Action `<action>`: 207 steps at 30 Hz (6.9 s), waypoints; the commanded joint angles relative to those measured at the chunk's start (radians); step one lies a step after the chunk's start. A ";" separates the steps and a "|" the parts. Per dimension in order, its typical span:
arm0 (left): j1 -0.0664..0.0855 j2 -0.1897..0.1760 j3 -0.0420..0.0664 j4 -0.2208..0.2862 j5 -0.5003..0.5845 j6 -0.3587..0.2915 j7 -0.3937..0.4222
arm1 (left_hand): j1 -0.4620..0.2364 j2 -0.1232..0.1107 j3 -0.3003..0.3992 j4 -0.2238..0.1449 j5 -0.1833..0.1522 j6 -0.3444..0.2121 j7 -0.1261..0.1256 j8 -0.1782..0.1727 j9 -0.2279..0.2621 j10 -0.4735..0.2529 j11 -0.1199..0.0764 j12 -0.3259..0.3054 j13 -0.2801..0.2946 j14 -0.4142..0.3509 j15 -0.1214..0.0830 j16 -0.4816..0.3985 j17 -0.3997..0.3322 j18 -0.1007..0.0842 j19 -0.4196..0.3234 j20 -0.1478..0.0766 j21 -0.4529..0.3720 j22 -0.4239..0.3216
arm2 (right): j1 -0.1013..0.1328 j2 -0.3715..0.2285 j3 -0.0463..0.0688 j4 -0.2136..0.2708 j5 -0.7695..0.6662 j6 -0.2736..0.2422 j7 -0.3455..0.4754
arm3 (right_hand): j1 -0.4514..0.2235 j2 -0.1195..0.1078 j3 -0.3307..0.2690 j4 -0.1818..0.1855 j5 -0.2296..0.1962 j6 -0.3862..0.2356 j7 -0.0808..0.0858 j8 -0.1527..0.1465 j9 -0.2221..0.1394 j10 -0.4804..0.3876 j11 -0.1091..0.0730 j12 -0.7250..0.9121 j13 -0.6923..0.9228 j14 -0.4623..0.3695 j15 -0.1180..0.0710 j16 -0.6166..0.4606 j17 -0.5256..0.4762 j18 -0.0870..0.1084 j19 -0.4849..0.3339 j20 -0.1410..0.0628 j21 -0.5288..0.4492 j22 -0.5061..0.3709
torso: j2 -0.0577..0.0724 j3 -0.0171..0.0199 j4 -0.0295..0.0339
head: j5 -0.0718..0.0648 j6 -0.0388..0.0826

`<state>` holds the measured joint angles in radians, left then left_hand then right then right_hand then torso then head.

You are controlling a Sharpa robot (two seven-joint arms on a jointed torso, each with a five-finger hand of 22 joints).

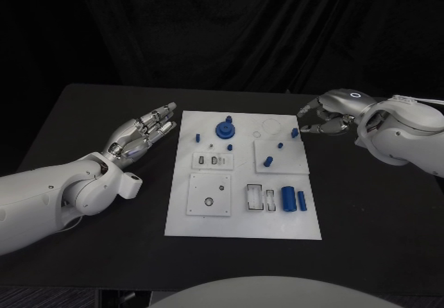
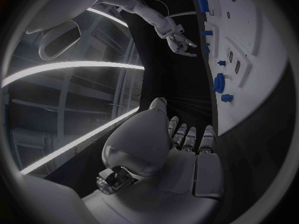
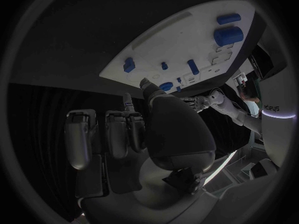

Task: Assemble the parts on the task board

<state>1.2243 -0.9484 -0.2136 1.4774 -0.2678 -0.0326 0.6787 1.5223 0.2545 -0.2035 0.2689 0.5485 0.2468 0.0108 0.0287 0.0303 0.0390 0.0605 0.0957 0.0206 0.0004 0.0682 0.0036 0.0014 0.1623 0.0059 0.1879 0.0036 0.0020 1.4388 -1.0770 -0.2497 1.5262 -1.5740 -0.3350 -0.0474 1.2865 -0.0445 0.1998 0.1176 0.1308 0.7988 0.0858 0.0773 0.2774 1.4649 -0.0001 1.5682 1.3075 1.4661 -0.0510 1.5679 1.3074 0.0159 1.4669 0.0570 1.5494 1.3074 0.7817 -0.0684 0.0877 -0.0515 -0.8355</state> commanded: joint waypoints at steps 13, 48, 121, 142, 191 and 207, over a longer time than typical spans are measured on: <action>-0.002 0.002 0.001 -0.001 0.003 0.017 0.069 | 0.013 -0.001 0.007 -0.001 0.004 -0.001 0.009 0.003 0.001 -0.002 0.007 -0.004 -0.001 0.000 0.006 -0.004 -0.001 0.019 -0.001 0.008 0.001 0.002 | -0.026 0.019 0.000 -0.040 0.006 -0.021 -0.009 | 0.008 0.002 -0.006 0.014 0.020 0.040 0.003 0.011 0.005 0.106 -0.001 0.003 0.263 0.105 -0.007 0.003 0.263 -0.012 0.094 -0.003 0.008 0.258 | 0.000 -0.0001 0.0017 | -0.004 -0.005; -0.003 0.001 0.001 -0.004 0.003 0.025 0.066 | 0.013 0.000 0.009 -0.002 0.004 -0.004 0.008 0.002 0.001 -0.003 0.010 -0.004 -0.001 0.000 0.009 -0.004 -0.001 0.019 -0.001 0.009 0.001 0.002 | -0.054 0.073 0.000 -0.107 0.005 0.010 -0.033 | -0.006 -0.005 -0.024 0.034 0.020 0.030 0.011 0.001 0.004 0.106 0.006 0.003 0.263 0.105 -0.002 0.003 0.263 -0.009 0.088 0.001 -0.001 0.254 | 0.000 -0.0007 0.0014 | -0.004 -0.007; -0.005 -0.003 0.001 -0.007 0.003 0.039 0.050 | 0.016 -0.001 0.015 -0.006 0.004 -0.004 0.008 0.002 0.001 -0.002 0.019 -0.003 0.000 0.000 0.013 -0.004 -0.001 0.018 -0.001 0.013 0.001 0.002 | -0.072 0.140 0.002 -0.173 0.005 0.039 -0.035 | 0.039 0.020 -0.013 0.025 0.054 0.123 -0.012 0.032 0.022 0.106 -0.010 0.003 0.263 0.105 -0.012 0.003 0.263 -0.006 0.082 -0.005 -0.011 0.250 | 0.000 -0.0011 0.0022 | -0.003 -0.024; -0.006 -0.003 0.001 -0.008 0.003 0.042 0.051 | 0.016 -0.001 0.017 -0.007 0.004 -0.005 0.008 0.002 0.001 -0.002 0.024 -0.003 0.000 0.000 0.014 -0.004 -0.001 0.018 -0.001 0.014 0.001 0.002 | -0.074 0.101 0.003 -0.103 0.005 -0.111 0.018 | 0.070 0.036 -0.003 0.001 0.113 0.218 -0.031 0.071 0.060 0.106 -0.029 0.003 0.263 0.105 -0.031 0.003 0.263 -0.007 0.085 -0.024 -0.007 0.252 | 0.000 -0.0009 0.0017 | 0.007 -0.031; -0.007 0.011 0.001 -0.010 0.003 0.049 0.048 | 0.017 -0.005 0.022 -0.012 0.003 0.001 0.015 0.004 0.002 0.003 0.024 0.003 0.001 0.000 0.013 -0.004 -0.001 0.019 0.000 0.016 0.001 0.002 | -0.117 0.335 0.005 0.101 -0.100 -0.012 -0.214 | 0.070 0.017 0.003 -0.039 0.219 0.255 -0.013 0.073 0.093 0.106 -0.010 0.003 0.263 0.105 -0.018 0.003 0.263 0.000 0.069 -0.016 -0.033 0.242 | -0.001 -0.0013 0.0031 | -0.003 -0.037; -0.007 0.013 0.001 -0.011 0.003 0.052 0.042 | 0.017 -0.005 0.022 -0.012 0.003 0.001 0.015 0.004 0.002 0.003 0.024 0.003 0.001 0.000 0.013 -0.004 -0.001 0.019 0.000 0.016 0.001 0.002 | -0.118 0.362 0.005 0.092 -0.101 0.015 -0.220 | 0.052 0.016 0.003 -0.037 0.214 0.240 -0.007 0.060 0.093 0.106 -0.005 0.003 0.263 0.105 -0.014 0.003 0.263 0.001 0.067 -0.012 -0.037 0.241 | -0.001 -0.0018 -0.0021 | -0.002 -0.037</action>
<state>1.2188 -0.9367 -0.2136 1.4652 -0.2677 0.0062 0.6788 1.5340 0.2506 -0.1856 0.2565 0.5485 0.2469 0.0180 0.0287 0.0310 0.0394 0.0825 0.0957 0.0206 0.0004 0.0750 0.0036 0.0009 0.1623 0.0060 0.1950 0.0036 0.0035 1.3235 -0.7173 -0.2449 1.6195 -1.6659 -0.3376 -0.2435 1.3512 -0.0282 0.2030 0.0809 0.3479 1.0250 0.0957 0.1420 0.3262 1.4675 -0.0113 1.5682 1.3074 1.4652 -0.0731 1.5679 1.3074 0.0159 1.4635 0.0394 1.5166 1.3073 0.7809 -0.0699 0.0863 -0.0523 -0.8728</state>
